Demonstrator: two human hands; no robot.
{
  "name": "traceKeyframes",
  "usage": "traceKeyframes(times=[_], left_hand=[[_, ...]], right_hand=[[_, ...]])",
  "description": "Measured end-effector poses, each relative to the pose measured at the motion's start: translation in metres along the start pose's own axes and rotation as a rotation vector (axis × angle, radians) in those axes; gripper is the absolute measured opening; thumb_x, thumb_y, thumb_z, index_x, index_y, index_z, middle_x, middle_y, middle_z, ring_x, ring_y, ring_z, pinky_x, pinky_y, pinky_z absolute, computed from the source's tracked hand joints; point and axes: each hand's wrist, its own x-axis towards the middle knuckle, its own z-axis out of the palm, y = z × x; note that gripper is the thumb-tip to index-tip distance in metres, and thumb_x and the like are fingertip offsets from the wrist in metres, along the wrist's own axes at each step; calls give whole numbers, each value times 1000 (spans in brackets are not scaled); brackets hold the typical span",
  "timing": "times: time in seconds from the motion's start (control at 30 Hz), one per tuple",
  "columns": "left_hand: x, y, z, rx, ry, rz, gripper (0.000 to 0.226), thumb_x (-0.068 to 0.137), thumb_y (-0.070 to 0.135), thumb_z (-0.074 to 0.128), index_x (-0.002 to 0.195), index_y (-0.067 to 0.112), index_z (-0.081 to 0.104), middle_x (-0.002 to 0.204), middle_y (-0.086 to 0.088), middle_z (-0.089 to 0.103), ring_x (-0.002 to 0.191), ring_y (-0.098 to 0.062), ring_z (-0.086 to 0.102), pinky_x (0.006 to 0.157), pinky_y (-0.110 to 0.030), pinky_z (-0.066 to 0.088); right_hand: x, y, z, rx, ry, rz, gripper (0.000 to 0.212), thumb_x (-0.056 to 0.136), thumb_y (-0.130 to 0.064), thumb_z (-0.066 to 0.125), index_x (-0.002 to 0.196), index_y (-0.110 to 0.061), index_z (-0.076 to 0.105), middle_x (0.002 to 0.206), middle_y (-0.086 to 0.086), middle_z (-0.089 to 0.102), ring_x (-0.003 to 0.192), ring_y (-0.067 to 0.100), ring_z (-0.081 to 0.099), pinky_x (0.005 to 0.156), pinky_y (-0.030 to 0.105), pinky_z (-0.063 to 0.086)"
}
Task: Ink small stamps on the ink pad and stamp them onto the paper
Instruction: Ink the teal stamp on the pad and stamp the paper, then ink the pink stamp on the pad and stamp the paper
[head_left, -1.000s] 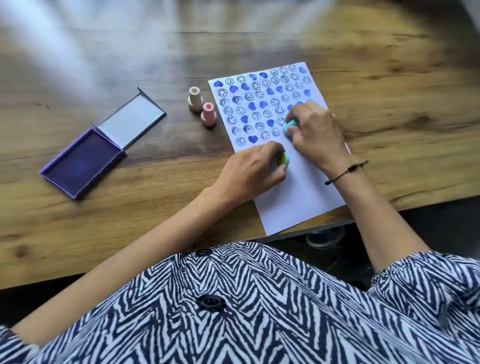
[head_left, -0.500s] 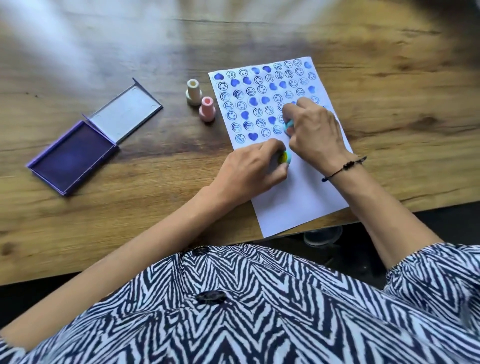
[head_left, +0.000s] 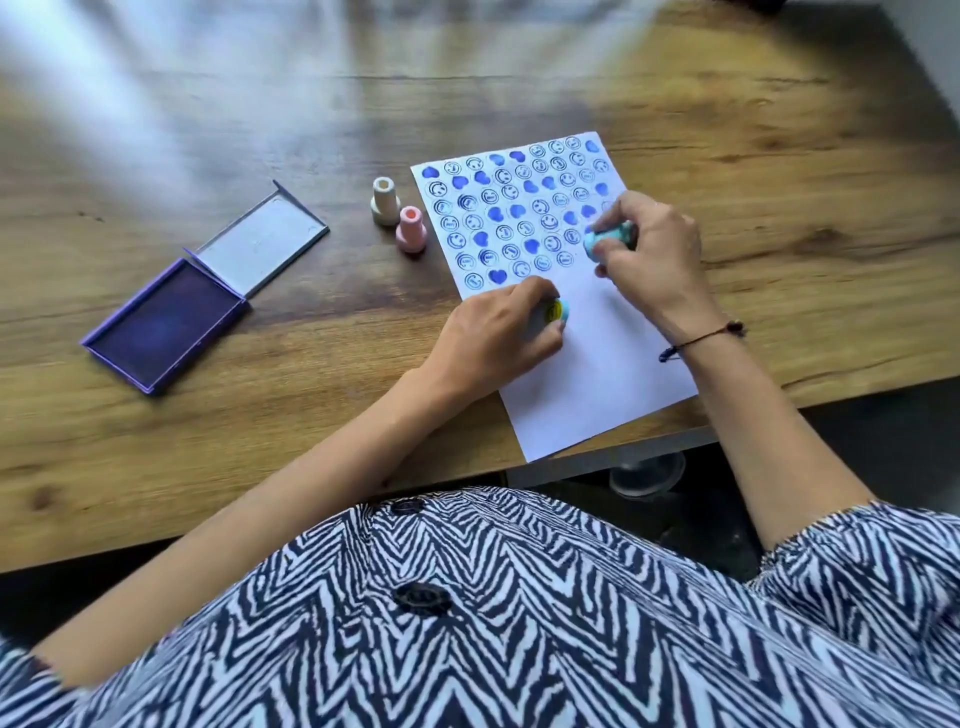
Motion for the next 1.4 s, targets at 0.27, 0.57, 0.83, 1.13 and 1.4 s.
traceKeyframes(times=[0.27, 0.57, 0.83, 1.13, 1.4], left_hand=[[1, -3, -13, -331, 95, -73, 21, 84, 11, 59, 101, 1, 59, 98, -11, 68, 87, -13, 62, 81, -19, 45], [-8, -6, -21, -816, 143, -271, 18, 85, 15, 58, 103, 16, 60, 92, 5, 65, 82, -2, 60, 81, -25, 48], [-18, -7, -34, -803, 169, -274, 18, 84, 11, 59, 99, 20, 60, 94, 4, 66, 87, -3, 63, 79, -18, 51], [-35, -21, -62, -437, 211, -301, 21, 85, 9, 58, 106, 3, 61, 104, -17, 68, 96, -27, 64, 86, -39, 52], [-31, -50, -88, -226, 181, -503, 27, 86, 6, 55, 112, 4, 60, 115, -16, 66, 106, -23, 61, 100, -36, 45]], right_hand=[[-30, -13, -6, 576, -83, 217, 21, 82, 2, 56, 74, -18, 58, 71, 3, 59, 51, 14, 60, 61, 31, 60], [-59, -36, 3, 782, -151, 147, 17, 86, 0, 56, 80, -16, 61, 81, 4, 64, 61, 12, 66, 65, 28, 60], [-67, -44, 17, 621, -121, 9, 7, 85, -7, 61, 88, -13, 61, 84, 1, 65, 68, 17, 67, 68, 29, 60], [-68, -69, 50, 601, -176, -53, 7, 84, -4, 60, 85, -10, 60, 75, 1, 62, 61, 19, 66, 64, 30, 61], [-41, -81, 80, -303, -238, -506, 32, 86, -15, 53, 117, -10, 51, 107, 20, 60, 96, 39, 57, 78, 44, 48]])
